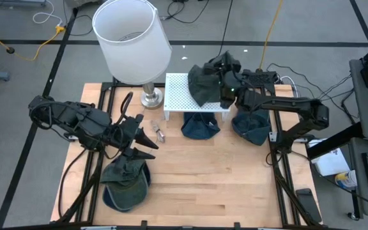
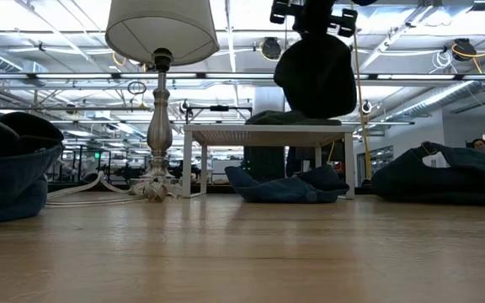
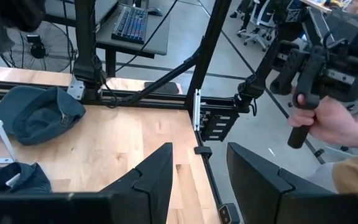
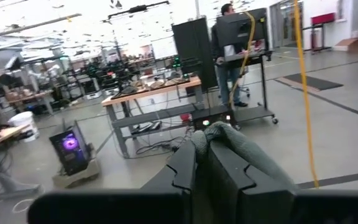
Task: Pick & Place hat
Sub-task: Stack the top gray cap on the gray cap on the shelf
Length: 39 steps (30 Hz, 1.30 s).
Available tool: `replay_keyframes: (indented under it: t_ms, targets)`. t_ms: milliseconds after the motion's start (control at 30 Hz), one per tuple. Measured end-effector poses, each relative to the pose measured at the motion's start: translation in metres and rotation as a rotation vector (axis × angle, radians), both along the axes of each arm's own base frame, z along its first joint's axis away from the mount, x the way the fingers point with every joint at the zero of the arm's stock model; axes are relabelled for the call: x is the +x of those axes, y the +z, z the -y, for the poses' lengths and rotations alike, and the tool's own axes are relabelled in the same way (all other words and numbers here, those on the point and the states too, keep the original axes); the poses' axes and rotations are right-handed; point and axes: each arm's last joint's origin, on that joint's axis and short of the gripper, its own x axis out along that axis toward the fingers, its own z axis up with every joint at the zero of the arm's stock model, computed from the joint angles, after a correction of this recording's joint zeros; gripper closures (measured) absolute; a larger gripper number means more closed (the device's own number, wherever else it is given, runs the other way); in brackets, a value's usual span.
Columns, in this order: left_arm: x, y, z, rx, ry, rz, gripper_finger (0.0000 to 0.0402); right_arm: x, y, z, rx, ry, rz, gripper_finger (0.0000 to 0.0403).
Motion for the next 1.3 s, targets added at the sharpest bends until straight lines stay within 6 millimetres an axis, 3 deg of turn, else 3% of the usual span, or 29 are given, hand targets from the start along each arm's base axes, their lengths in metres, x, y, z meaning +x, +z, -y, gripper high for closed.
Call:
replay_keyframes:
  t_ms: [300,700,1100,1300]
  targets:
    - [0.000,0.000,0.001,-0.015,-0.031,-0.007,0.0247,0.021,-0.019,-0.009,0.013,0.091,0.049,0.0385]
    - [0.000,0.000,0.001,0.008,-0.039,0.002,0.0247,0.028,-0.020,-0.029,0.017,0.128,0.125,0.0385]
    - [0.001,0.000,0.002,0.003,-0.059,0.004,0.0247,0.035,-0.050,-0.024,0.143,0.239,0.217,0.0385]
    - [0.001,0.000,0.002,0.003,-0.058,0.004,0.0247,0.045,-0.072,-0.007,0.282,0.442,0.162,0.0385]
